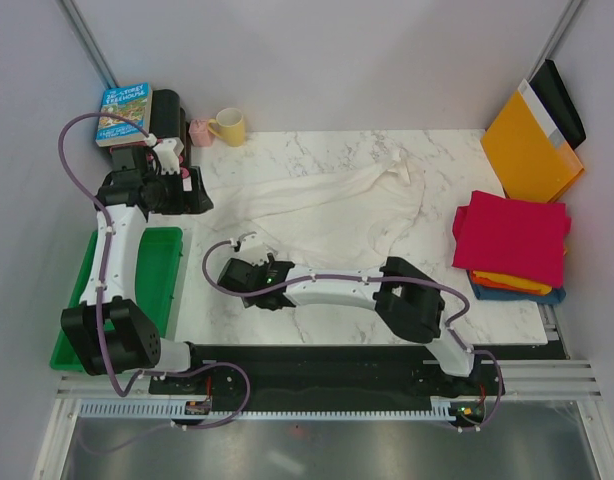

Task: Fold and stack the t-shirts
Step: Flatten out the tshirt

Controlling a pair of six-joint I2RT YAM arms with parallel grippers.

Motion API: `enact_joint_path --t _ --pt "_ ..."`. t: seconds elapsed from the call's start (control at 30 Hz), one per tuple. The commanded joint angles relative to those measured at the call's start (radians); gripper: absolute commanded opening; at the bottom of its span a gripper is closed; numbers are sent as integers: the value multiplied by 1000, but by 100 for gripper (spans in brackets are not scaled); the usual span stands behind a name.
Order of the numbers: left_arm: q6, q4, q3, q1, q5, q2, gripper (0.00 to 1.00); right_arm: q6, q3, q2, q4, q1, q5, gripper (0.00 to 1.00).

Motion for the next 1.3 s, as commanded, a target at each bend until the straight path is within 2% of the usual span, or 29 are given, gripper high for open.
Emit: enact_joint_path --t 0.0,0.47,0.57,0.77,0.87,0.97,1.27 --pt "51 3 -18 6 17 -61 94 3 78 71 -36 -29 51 62" --pt "51 1 -81 6 20 -87 94 64 51 130 -67 -118 184 63" --pt "64 1 -87 6 14 -94 93 93 5 67 -62 -107 181 64" --pt "93 4 -95 14 15 -107 93 222 -261 -223 -59 -80 184 77" --pt "90 9 -99 14 29 -104 93 306 -347 -363 -105 -74 213 77" --pt "81 16 -106 17 48 -96 93 366 -413 -425 -126 -75 262 77" --pt "67 17 -101 15 51 -79 93 507 -428 -340 -207 -170 267 76"
